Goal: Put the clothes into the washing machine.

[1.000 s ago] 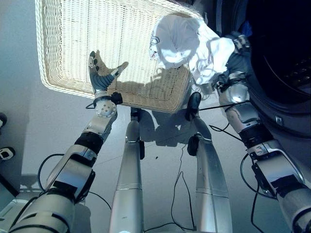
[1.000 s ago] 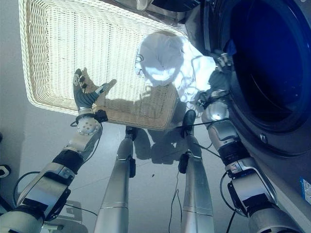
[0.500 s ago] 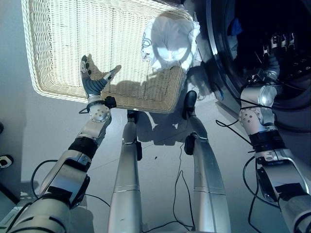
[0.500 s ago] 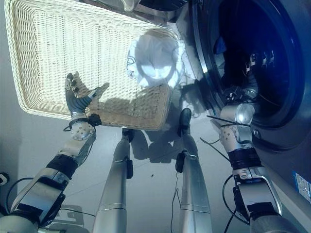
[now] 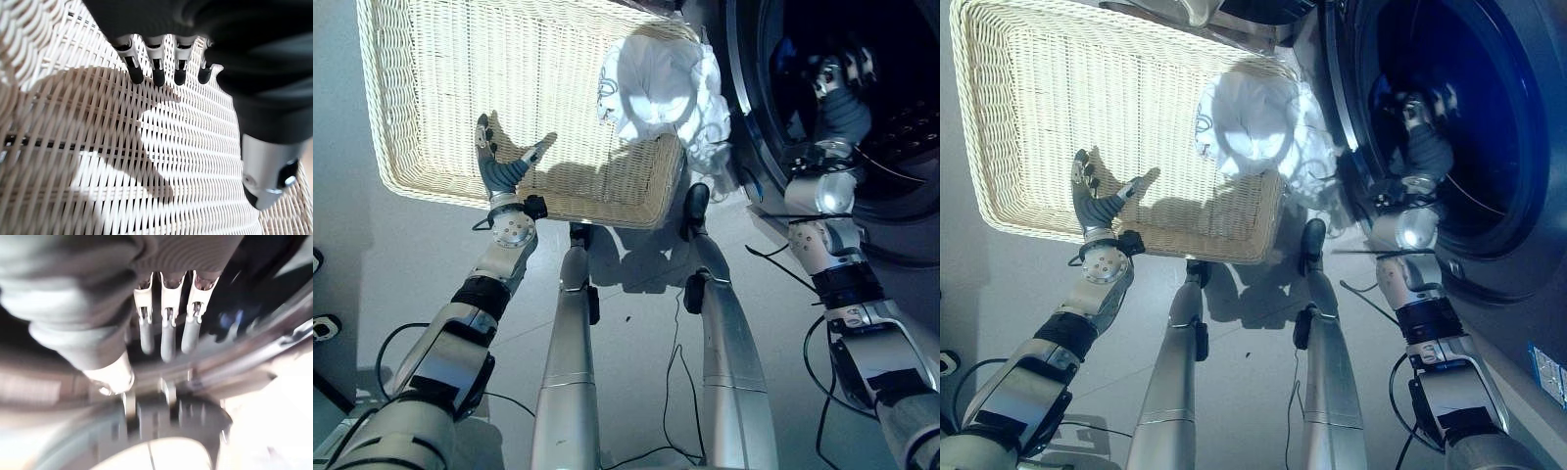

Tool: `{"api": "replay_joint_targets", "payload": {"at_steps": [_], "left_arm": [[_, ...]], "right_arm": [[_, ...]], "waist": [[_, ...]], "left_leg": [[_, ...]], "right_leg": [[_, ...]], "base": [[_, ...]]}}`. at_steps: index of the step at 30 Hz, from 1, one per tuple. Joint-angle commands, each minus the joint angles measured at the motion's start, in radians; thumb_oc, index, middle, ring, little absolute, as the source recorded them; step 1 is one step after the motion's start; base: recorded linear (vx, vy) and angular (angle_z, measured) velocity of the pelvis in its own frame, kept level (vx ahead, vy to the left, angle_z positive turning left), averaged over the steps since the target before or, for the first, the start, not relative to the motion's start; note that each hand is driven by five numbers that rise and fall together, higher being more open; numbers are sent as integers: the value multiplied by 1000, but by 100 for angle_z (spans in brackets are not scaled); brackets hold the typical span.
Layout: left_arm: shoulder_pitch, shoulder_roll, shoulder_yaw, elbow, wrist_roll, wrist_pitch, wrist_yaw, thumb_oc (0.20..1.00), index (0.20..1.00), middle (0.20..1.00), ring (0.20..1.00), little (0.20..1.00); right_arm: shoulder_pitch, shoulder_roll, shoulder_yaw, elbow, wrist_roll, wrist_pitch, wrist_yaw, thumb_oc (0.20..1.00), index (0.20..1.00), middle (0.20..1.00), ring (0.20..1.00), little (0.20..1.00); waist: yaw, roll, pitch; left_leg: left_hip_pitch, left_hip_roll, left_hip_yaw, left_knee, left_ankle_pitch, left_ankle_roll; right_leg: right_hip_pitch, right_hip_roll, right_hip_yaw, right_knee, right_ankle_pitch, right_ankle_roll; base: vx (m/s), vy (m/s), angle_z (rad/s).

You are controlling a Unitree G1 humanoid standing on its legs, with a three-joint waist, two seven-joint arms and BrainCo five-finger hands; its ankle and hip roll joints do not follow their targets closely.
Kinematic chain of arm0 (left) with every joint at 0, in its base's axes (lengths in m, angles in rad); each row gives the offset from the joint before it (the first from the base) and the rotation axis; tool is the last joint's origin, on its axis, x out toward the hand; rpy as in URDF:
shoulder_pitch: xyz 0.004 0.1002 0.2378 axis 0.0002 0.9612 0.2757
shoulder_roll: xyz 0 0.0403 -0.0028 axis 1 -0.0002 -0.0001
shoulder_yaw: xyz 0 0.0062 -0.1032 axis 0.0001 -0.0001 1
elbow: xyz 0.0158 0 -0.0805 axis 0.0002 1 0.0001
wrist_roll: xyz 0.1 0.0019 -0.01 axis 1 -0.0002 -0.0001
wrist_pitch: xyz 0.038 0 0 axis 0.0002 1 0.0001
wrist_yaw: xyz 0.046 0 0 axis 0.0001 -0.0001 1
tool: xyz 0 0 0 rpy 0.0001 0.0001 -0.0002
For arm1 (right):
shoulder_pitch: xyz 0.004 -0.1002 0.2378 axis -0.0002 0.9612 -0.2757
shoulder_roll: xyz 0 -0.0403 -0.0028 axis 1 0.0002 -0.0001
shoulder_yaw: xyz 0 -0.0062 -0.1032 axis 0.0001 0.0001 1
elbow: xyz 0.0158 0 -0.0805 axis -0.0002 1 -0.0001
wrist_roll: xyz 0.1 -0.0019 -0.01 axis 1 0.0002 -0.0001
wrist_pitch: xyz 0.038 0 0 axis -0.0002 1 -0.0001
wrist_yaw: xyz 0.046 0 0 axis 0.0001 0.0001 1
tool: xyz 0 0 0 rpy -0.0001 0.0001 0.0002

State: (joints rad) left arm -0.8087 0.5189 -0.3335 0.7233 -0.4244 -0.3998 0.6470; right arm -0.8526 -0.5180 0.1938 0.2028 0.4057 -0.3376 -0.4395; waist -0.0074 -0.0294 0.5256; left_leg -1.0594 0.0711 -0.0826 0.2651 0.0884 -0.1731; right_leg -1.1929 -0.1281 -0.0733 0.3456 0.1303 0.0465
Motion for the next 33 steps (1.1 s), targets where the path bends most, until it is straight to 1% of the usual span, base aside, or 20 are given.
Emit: {"api": "replay_joint_targets", "payload": {"at_steps": [1, 3, 4, 5, 6, 7, 8, 12, 13, 16, 19, 20, 23, 25, 29, 33], "left_arm": [[-17, -42, 32, -9, 27, 12, -36, 1000, 1000, 1000, 1000, 1000], [-17, -44, 33, -10, 30, 12, -35, 1000, 1000, 1000, 1000, 1000], [-16, -54, 36, -19, 48, 14, -39, 1000, 1000, 1000, 1000, 1000], [-16, -54, 36, -19, 48, 14, -39, 1000, 1000, 1000, 1000, 1000], [-21, -60, 36, -23, 57, 21, -43, 1000, 1000, 1000, 1000, 1000], [-21, -60, 36, -23, 57, 21, -43, 1000, 1000, 1000, 1000, 1000], [-27, -62, 33, -21, 59, 24, -46, 1000, 1000, 1000, 1000, 1000], [-42, -65, 22, -13, 58, 28, -55, 1000, 1000, 1000, 1000, 1000], [-45, -65, 19, -10, 57, 27, -58, 1000, 1000, 1000, 1000, 1000], [-65, -63, 9, -2, 51, 31, -68, 1000, 1000, 1000, 1000, 1000], [-79, -58, 1, 6, 44, 35, -75, 1000, 1000, 1000, 1000, 1000], [-88, -57, -3, 10, 43, 38, -78, 1000, 1000, 1000, 1000, 1000], [-108, -51, -12, 24, 36, 44, -90, 1000, 1000, 1000, 1000, 1000], [-117, -46, -18, 27, 29, 47, -96, 1000, 1000, 1000, 1000, 1000], [-138, -44, -37, 37, 21, 53, -103, 1000, 1000, 1000, 1000, 1000], [-157, -40, -56, 48, 10, 56, -109, 1000, 1000, 1000, 1000, 1000]], "right_arm": [[-7, -68, 36, -119, -240, 68, -18, 1000, 1000, 1000, 1000, 1000], [-11, -69, 42, -122, -270, 81, -22, 1000, 1000, 1000, 1000, 1000], [-59, -101, 119, -129, -493, 156, -37, 1000, 1000, 1000, 1000, 1000], [-59, -101, 119, -129, -493, 156, -37, 1000, 1000, 1000, 1000, 1000], [-104, -114, 178, -127, -571, 224, -25, 1000, 1000, 1000, 1000, 1000], [-104, -114, 178, -127, -571, 224, -25, 1000, 1000, 1000, 1000, 1000], [-139, -123, 224, -116, -645, 260, -15, 1000, 1000, 1000, 1000, 1000], [-216, -134, 314, -88, -756, 343, -3, 1000, 1000, 1000, 1000, 1000], [-233, -138, 334, -80, -770, 355, 4, 1000, 1000, 1000, 1000, 1000], [-298, -140, 408, -48, -820, 417, 18, 1000, 1000, 1000, 1000, 1000], [-338, -141, 456, -11, -847, 467, 29, 1000, 1000, 1000, 1000, 1000], [-360, -138, 478, 13, -855, 499, 33, 1000, 1000, 1000, 1000, 1000], [-411, -136, 530, 79, -863, 539, 37, 1000, 1000, 1000, 1000, 1000], [-436, -138, 562, 117, -859, 552, 34, 1000, 1000, 1000, 1000, 1000], [-494, -124, 636, 215, -865, 627, 85, 1000, 1000, 1000, 1000, 1000], [-529, -118, 700, 302, -857, 670, 120, 1000, 1000, 1000, 1000, 1000]], "waist": [[-12, 45, -6], [-12, 45, -6], [-3, 47, -6], [-3, 47, -6], [5, 48, -6], [5, 48, -6], [11, 47, -6], [21, 49, -6], [24, 48, -6], [33, 49, -6], [40, 49, -6], [43, 49, -6], [53, 50, -6], [58, 50, -6], [70, 51, -6], [79, 52, -6]], "left_leg": [[11, -120, 71, -30, 33, 108], [10, -120, 72, -29, 33, 109], [1, -123, 71, -19, 33, 111], [1, -123, 71, -19, 33, 111], [-2, -126, 68, -16, 34, 111], [-2, -126, 68, -16, 34, 111], [-4, -129, 66, -13, 34, 111], [-6, -135, 63, -10, 34, 113], [-6, -137, 62, -9, 34, 113], [-10, -139, 58, -9, 37, 112], [-11, -142, 56, -7, 38, 112], [-12, -144, 54, -6, 39, 112], [-14, -148, 48, -7, 41, 112], [-16, -151, 44, -8, 42, 113], [-22, -155, 37, -8, 45, 112], [-28, -158, 32, -7, 48, 112]], "right_leg": [[52, 100, -80, 20, -11, 77], [51, 100, -80, 21, -11, 77], [47, 97, -88, 30, -15, 78], [47, 97, -88, 30, -15, 78], [45, 94, -94, 32, -16, 78], [45, 94, -94, 32, -16, 78], [45, 94, -97, 31, -16, 77], [44, 92, -104, 28, -12, 77], [44, 92, -105, 26, -11, 77], [43, 90, -111, 24, -10, 76], [45, 89, -114, 19, -8, 75], [45, 89, -117, 20, -7, 75], [42, 88, -121, 20, -5, 74], [40, 87, -125, 20, -3, 74], [37, 84, -133, 18, 1, 73], [31, 81, -140, 21, 4, 72]], "base": [[0, 0, 0], [0, 0, 0], [0, 0, 0], [-14, -56, 0], [0, 0, 0], [-8, -49, 1], [-3, -23, 3], [-3, -19, 6], [0, 0, 0], [0, 0, 0], [-2, -6, 1], [-2, -16, 3], [2, -11, 1], [2, -13, 2], [5, -20, 4], [0, 0, 0]]}}
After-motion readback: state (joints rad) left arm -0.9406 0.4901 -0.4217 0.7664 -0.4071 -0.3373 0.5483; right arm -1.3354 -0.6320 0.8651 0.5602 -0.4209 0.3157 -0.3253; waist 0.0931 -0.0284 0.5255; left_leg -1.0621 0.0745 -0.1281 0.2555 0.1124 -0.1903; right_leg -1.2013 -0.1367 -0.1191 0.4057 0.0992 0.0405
